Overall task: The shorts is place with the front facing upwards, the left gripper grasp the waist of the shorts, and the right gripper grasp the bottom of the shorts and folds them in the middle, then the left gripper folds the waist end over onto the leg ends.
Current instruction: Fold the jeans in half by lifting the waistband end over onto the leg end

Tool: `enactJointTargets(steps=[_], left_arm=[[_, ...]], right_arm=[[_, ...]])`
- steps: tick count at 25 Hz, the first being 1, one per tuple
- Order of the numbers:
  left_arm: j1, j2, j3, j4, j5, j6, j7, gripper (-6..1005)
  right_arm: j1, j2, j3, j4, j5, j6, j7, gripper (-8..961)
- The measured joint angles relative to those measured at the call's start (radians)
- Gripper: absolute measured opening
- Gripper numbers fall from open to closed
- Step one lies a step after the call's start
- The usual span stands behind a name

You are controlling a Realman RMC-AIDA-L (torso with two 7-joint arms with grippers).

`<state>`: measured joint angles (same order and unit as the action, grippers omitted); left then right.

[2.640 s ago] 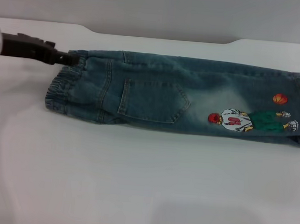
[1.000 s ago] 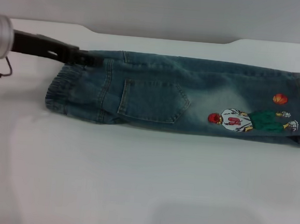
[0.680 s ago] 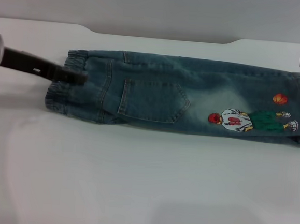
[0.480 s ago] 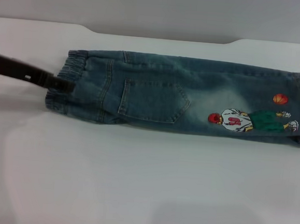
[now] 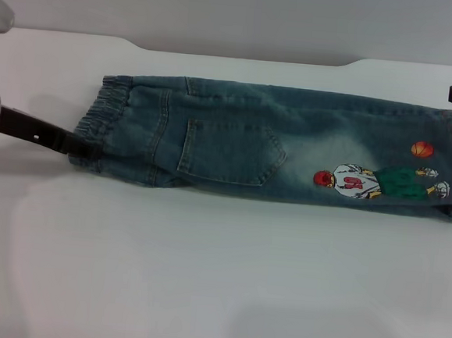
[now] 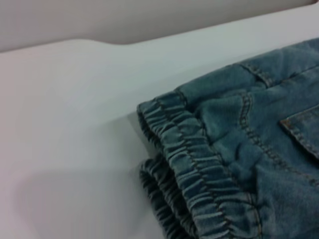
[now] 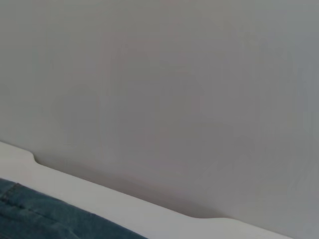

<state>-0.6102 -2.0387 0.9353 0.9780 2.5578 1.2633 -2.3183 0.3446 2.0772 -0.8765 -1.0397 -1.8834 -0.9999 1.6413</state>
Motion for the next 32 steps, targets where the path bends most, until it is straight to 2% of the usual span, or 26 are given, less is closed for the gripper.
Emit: enactJointTargets(steps=[6, 21, 32], left_arm=[[-0.005, 0.004, 0.000, -0.026, 0.005, -0.008, 0.007, 828], [-0.017, -0.004, 0.013, -0.028, 0.012, -0.023, 0.020, 808], [-0.079, 0.002, 0.013, -0.120, 0.013, -0.040, 0.048, 755]], right_arm=[[0.001, 0.000, -0.010, 0.001, 0.001, 0.000, 0.000, 444], [0.006, 0.000, -0.010, 0.013, 0.001, 0.000, 0.000, 442], [0.002, 0.000, -0.010, 0.014, 0.009, 0.000, 0.000, 440]])
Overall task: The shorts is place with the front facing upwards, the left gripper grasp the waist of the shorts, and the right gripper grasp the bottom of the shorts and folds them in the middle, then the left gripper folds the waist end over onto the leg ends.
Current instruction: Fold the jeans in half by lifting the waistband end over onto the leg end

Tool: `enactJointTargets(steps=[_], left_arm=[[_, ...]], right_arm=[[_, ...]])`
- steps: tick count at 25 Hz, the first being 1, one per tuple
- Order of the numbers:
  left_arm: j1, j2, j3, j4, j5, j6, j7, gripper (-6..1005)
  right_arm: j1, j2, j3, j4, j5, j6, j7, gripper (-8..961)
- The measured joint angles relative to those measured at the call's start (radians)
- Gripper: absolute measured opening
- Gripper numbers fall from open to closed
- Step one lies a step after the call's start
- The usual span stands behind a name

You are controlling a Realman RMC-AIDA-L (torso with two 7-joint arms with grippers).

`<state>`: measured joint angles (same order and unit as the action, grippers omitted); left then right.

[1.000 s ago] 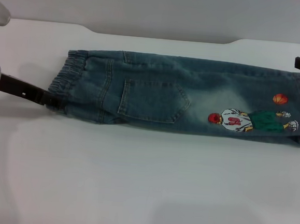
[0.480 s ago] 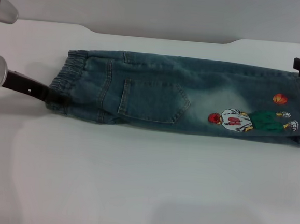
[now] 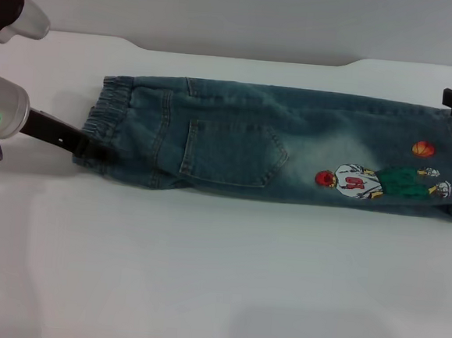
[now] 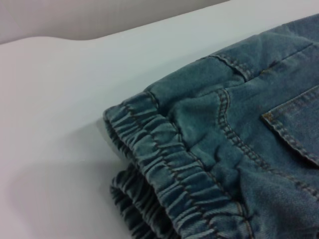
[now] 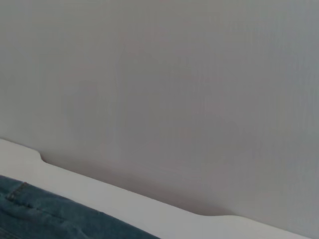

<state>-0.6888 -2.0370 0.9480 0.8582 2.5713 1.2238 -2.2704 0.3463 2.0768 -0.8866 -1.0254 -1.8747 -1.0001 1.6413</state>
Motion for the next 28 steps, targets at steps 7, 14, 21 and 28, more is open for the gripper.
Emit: enactJointTargets(steps=[7, 14, 21, 28], left_arm=[[-0.002, -0.002, 0.001, 0.009, 0.002, -0.001, 0.001, 563], [-0.002, 0.000, 0.011, 0.012, 0.004, -0.001, 0.011, 370], [0.004, 0.000, 0.013, 0.068, 0.037, 0.008, 0.005, 218], [0.007, 0.001, 0.009, 0.118, 0.039, 0.033, 0.001, 80]], right_arm=[[-0.001, -0.001, 0.000, 0.001, 0.002, 0.000, 0.000, 439], [-0.003, -0.003, 0.001, 0.002, 0.003, 0.000, 0.000, 438], [-0.001, -0.003, 0.000, 0.004, 0.003, 0.000, -0.001, 437], [0.008, -0.002, 0.000, 0.019, 0.003, 0.000, 0.001, 436]])
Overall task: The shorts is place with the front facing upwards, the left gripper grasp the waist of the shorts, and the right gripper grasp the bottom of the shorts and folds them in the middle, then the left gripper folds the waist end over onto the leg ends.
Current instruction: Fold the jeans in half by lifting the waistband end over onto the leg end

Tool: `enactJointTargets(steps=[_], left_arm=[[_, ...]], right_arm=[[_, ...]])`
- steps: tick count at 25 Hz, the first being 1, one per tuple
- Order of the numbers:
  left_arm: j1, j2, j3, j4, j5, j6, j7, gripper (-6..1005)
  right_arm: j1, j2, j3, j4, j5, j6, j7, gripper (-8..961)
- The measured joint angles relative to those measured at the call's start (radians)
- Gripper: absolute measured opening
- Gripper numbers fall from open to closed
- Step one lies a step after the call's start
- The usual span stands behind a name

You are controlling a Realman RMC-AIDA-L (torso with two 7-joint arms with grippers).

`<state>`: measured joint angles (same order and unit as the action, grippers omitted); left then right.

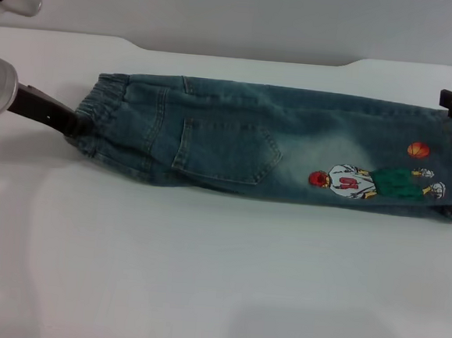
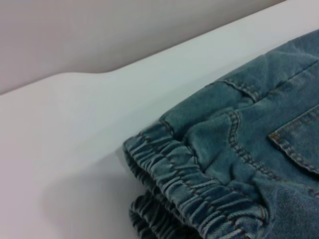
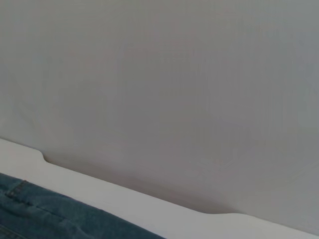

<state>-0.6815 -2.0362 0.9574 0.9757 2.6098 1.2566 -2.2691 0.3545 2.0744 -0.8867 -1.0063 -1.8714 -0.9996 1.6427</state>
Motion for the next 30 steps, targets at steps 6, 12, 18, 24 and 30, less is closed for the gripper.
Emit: enactJointTargets(steps=[6, 12, 18, 24, 30], left_arm=[[0.001, 0.001, 0.003, 0.044, 0.003, 0.030, 0.007, 56], [0.001, 0.002, -0.002, 0.085, 0.024, 0.049, 0.006, 56], [-0.001, 0.002, -0.004, 0.104, 0.029, 0.054, 0.007, 57], [-0.012, -0.009, 0.003, 0.123, 0.028, 0.055, 0.008, 57], [-0.013, -0.017, 0.013, 0.183, 0.014, 0.078, 0.007, 55]], right_arm=[[0.011, 0.000, 0.000, 0.027, 0.000, 0.001, -0.001, 436], [0.025, 0.000, -0.016, 0.053, -0.005, 0.001, 0.000, 435], [0.027, 0.000, -0.055, 0.060, -0.004, 0.010, -0.004, 434], [0.055, 0.000, -0.091, 0.096, -0.001, 0.027, -0.005, 248], [0.116, 0.001, -0.108, 0.168, 0.000, 0.027, -0.006, 123]])
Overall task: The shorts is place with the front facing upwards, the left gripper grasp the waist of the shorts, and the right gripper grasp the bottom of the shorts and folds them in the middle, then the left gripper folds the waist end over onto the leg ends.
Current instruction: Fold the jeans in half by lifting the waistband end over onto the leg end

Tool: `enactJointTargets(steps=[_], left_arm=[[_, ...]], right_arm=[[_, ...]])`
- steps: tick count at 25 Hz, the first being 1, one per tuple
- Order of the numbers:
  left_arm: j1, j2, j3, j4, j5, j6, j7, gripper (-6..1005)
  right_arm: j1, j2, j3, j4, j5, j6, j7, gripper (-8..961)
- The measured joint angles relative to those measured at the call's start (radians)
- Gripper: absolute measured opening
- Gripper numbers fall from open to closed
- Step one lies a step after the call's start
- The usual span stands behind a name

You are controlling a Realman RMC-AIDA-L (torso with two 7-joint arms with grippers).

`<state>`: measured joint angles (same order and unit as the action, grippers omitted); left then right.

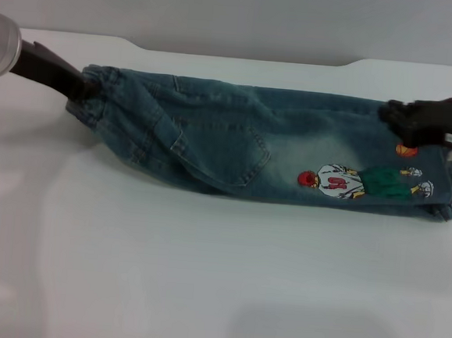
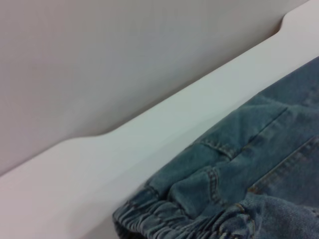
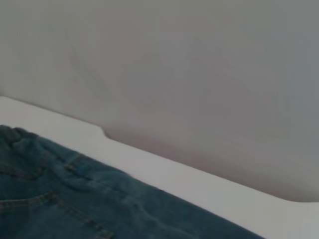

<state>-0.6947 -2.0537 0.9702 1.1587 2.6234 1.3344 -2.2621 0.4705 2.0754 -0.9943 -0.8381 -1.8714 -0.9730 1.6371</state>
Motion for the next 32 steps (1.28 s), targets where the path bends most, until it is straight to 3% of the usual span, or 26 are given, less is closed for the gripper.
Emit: enactJointTargets(steps=[10, 32], left_arm=[[0.006, -0.002, 0.051, 0.069, -0.071, 0.023, 0.000, 55], [-0.003, -0.003, 0.145, 0.287, -0.207, 0.050, -0.011, 55]], right_arm=[[0.084, 0.001, -0.035, 0.083, 0.002, 0.001, 0.000, 124], [0.095, 0.000, -0.072, 0.124, -0.005, 0.026, 0.000, 124]])
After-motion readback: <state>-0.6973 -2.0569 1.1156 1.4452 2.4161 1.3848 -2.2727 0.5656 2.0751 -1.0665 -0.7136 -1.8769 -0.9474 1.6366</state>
